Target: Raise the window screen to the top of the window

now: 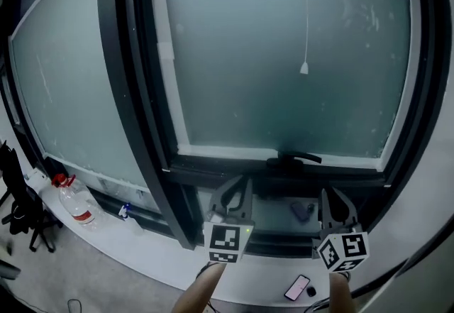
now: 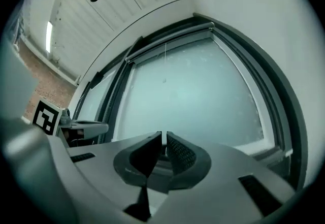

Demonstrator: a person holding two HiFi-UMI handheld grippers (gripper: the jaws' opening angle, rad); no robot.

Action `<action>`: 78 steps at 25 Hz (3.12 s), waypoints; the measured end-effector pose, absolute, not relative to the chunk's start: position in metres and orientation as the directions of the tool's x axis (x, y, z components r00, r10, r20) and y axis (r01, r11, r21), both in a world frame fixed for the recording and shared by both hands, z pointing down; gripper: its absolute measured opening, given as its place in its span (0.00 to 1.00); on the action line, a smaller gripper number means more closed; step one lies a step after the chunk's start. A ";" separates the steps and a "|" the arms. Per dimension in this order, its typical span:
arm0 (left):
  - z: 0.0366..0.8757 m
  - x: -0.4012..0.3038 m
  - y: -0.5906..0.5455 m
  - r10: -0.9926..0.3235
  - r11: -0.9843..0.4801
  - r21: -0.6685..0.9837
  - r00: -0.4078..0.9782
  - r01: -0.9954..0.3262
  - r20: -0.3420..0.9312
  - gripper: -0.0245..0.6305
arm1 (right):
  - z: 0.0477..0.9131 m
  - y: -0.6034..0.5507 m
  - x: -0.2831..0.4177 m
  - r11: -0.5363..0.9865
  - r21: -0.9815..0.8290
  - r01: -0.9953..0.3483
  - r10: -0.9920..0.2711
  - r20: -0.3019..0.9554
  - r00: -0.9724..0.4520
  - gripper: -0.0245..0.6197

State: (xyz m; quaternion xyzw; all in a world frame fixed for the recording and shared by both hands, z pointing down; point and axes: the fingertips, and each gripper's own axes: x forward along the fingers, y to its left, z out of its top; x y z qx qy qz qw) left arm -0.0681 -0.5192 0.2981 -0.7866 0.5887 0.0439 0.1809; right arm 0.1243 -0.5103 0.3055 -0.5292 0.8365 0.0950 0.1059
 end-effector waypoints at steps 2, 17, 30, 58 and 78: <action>0.335 -0.069 -0.507 -0.922 -0.249 -0.216 0.299 -0.944 -0.245 0.06 | 0.340 -0.497 0.124 0.428 0.026 -0.904 -0.879 -0.222 -0.422 0.09; 0.388 -0.059 -0.429 -0.951 -0.260 -0.096 0.272 -0.961 -0.149 0.06 | 0.380 -0.423 0.100 0.471 0.041 -0.881 -0.873 -0.127 -0.472 0.09; 0.403 -0.118 -0.276 -0.939 -0.319 -0.091 0.328 -0.943 -0.108 0.06 | 0.372 -0.263 0.057 0.391 0.025 -0.920 -0.907 -0.158 -0.390 0.09; 0.439 -0.071 0.080 -0.948 -0.314 0.002 0.314 -0.949 -0.043 0.06 | 0.425 0.111 0.101 0.368 0.004 -0.930 -0.928 -0.065 -0.367 0.05; 0.398 -0.073 0.162 -0.928 -0.357 -0.019 0.357 -0.934 -0.106 0.06 | 0.392 0.183 0.076 0.365 0.082 -0.928 -0.923 -0.104 -0.372 0.05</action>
